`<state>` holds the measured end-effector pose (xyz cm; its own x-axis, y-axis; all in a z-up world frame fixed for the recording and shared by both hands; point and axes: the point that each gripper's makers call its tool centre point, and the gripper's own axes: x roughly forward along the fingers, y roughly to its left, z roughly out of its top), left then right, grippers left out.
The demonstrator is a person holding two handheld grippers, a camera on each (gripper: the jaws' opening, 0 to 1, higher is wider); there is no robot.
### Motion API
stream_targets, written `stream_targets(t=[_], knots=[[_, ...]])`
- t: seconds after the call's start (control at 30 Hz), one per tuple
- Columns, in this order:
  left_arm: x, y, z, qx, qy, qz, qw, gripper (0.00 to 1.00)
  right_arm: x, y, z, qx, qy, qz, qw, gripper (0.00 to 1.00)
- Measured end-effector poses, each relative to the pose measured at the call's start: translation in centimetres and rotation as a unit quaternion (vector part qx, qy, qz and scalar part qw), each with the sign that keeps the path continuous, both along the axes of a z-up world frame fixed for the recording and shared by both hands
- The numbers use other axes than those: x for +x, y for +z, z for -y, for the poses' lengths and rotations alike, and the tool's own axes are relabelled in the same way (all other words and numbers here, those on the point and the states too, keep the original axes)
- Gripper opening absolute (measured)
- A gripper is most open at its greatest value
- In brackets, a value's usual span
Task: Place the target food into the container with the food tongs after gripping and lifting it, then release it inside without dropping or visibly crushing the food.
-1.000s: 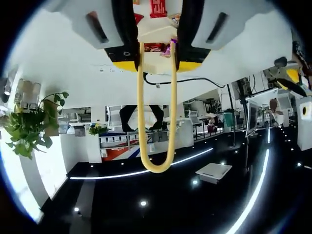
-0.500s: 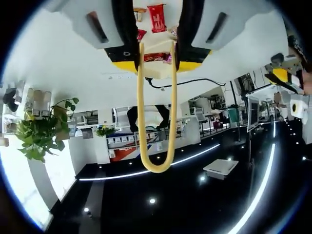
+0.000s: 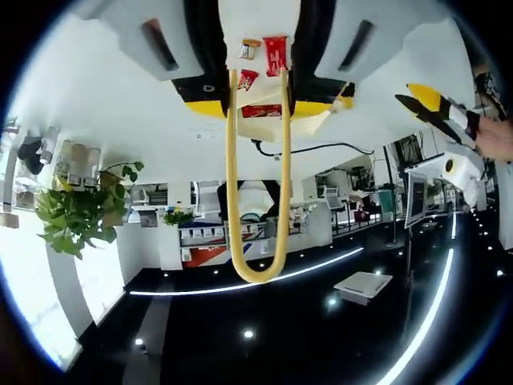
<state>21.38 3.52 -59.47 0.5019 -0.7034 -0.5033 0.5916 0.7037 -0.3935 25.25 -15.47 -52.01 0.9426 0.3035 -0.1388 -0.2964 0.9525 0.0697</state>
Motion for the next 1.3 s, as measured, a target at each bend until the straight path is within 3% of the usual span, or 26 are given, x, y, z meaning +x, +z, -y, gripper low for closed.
stream_targets(t=[0.13, 0.23, 0.27, 0.3, 0.37, 0.4, 0.47, 0.6, 0.73, 0.8, 0.87, 0.93, 1.07, 1.2, 1.3], knots=[[0.7, 0.0, 1.2, -0.001, 0.008, 0.003, 1.0, 0.48, -0.2, 0.1, 0.4, 0.003, -0.003, 0.002, 1.0, 0.26], [1.5, -0.5, 1.9, -0.007, 0.014, -0.015, 0.9998, 0.48, -0.6, 0.2, 0.7, 0.011, -0.008, 0.003, 0.9999, 0.26], [1.7, -1.5, 2.7, -0.02, 0.018, -0.059, 0.9979, 0.48, -0.7, 0.2, 0.7, 0.014, -0.005, 0.003, 0.9999, 0.26], [2.2, -1.6, 2.8, -0.02, 0.02, -0.052, 0.9983, 0.48, -0.8, 0.1, 0.8, 0.011, -0.005, 0.005, 0.9999, 0.26], [2.5, -1.8, 3.2, -0.037, 0.037, -0.074, 0.9959, 0.48, -0.8, 0.1, 1.1, 0.009, -0.007, 0.007, 0.9999, 0.26], [3.2, -1.7, 3.7, -0.064, 0.06, -0.09, 0.9921, 0.49, -0.8, 0.0, 1.4, 0.013, -0.008, 0.006, 0.9999, 0.26], [4.0, -2.1, 3.9, -0.075, 0.075, -0.105, 0.9888, 0.5, -0.9, -0.2, 1.6, 0.011, -0.01, 0.006, 0.9999, 0.26], [5.6, -2.8, 3.6, -0.061, 0.109, -0.093, 0.9878, 0.53, -1.2, -0.2, 2.0, 0.012, -0.014, 0.005, 0.9998, 0.26], [7.1, -4.1, 3.2, -0.052, 0.172, -0.101, 0.9786, 0.58, -1.4, -0.1, 2.4, 0.021, -0.021, 0.006, 0.9995, 0.26], [7.7, -4.0, 3.2, -0.046, 0.203, -0.086, 0.9743, 0.57, -1.4, 0.1, 2.8, 0.019, -0.029, 0.009, 0.9994, 0.26], [7.6, -4.7, 3.7, -0.026, 0.199, -0.084, 0.976, 0.57, -1.5, 0.6, 3.3, 0.02, -0.038, 0.018, 0.9989, 0.26], [7.8, -5.7, 3.6, -0.013, 0.21, -0.088, 0.9737, 0.55, -1.6, 0.9, 3.5, 0.023, -0.039, 0.02, 0.9988, 0.26], [8.2, -5.8, 4.5, -0.033, 0.214, -0.089, 0.9722, 0.57, -1.7, 1.1, 3.7, 0.017, -0.04, 0.024, 0.9988, 0.26], [8.8, -6.1, 4.4, -0.016, 0.223, -0.075, 0.9718, 0.51, -1.8, 1.4, 3.8, 0.019, -0.04, 0.027, 0.9987, 0.25], [9.1, -6.4, 4.4, 0.012, 0.213, -0.058, 0.9753, 0.49, -1.8, 1.4, 3.7, 0.017, -0.037, 0.027, 0.9988, 0.25]])
